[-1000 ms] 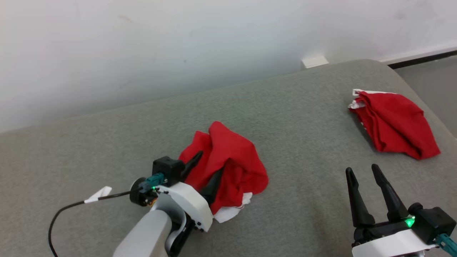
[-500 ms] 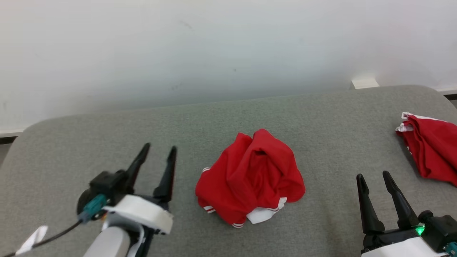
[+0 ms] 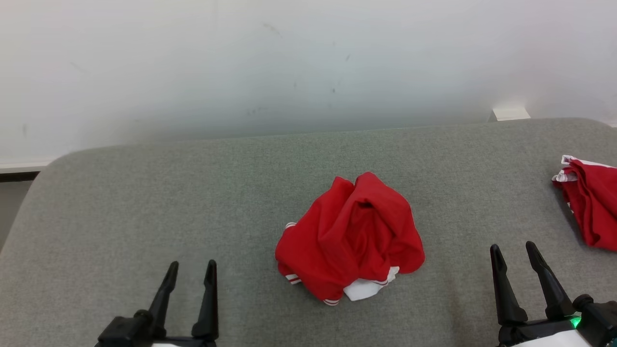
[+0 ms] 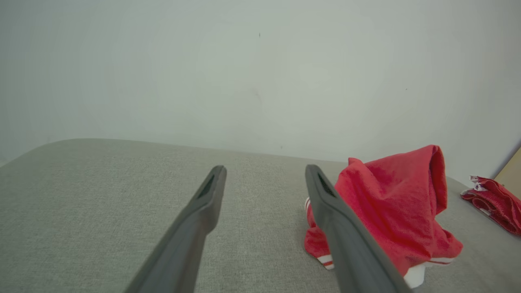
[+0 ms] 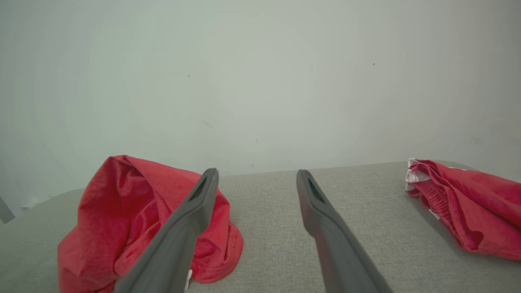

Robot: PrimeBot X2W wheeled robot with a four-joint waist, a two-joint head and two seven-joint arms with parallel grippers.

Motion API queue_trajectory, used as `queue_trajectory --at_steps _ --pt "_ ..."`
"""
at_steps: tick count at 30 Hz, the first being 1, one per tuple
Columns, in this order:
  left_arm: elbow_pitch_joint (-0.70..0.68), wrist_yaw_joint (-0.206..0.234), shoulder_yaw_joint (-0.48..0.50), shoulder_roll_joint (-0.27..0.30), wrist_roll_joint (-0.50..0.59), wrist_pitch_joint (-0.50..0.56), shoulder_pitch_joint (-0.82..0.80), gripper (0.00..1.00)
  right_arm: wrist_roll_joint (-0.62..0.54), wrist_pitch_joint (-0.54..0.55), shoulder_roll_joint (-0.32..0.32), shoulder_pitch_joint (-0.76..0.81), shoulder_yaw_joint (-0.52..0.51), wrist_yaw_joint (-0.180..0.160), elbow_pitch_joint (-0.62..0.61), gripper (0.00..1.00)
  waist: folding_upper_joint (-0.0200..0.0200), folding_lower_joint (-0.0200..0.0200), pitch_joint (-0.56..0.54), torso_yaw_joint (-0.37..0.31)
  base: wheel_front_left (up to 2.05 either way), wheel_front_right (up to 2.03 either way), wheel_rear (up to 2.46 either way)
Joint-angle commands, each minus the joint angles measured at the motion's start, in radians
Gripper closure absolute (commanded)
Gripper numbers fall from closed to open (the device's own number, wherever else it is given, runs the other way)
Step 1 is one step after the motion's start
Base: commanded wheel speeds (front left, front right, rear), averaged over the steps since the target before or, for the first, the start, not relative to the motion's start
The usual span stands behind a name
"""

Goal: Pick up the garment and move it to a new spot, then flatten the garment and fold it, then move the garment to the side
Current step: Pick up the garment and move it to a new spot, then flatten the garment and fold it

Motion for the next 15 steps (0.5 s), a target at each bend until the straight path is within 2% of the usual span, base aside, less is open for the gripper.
queue_trajectory --at_steps 1,8,15 --pt "0.001 -0.012 0.015 -0.008 0.011 0.000 0.009 0.00 -0.012 0.002 -0.001 0.009 -0.005 -0.001 -0.005 0.00 0.0000 0.0000 0.001 0.003 0.00 0.00 0.00" --pt "0.023 -0.057 0.030 -0.048 0.047 0.000 -0.006 0.00 -0.012 0.002 -0.006 -0.003 -0.008 -0.001 -0.001 0.00 0.0000 0.0000 0.000 0.009 0.00 0.00 0.00" --pt "0.027 -0.073 0.043 -0.054 0.060 0.000 -0.019 0.00 -0.014 0.002 -0.002 -0.010 -0.012 -0.001 0.003 0.00 0.0000 0.0000 -0.001 0.004 0.00 0.00 0.00"
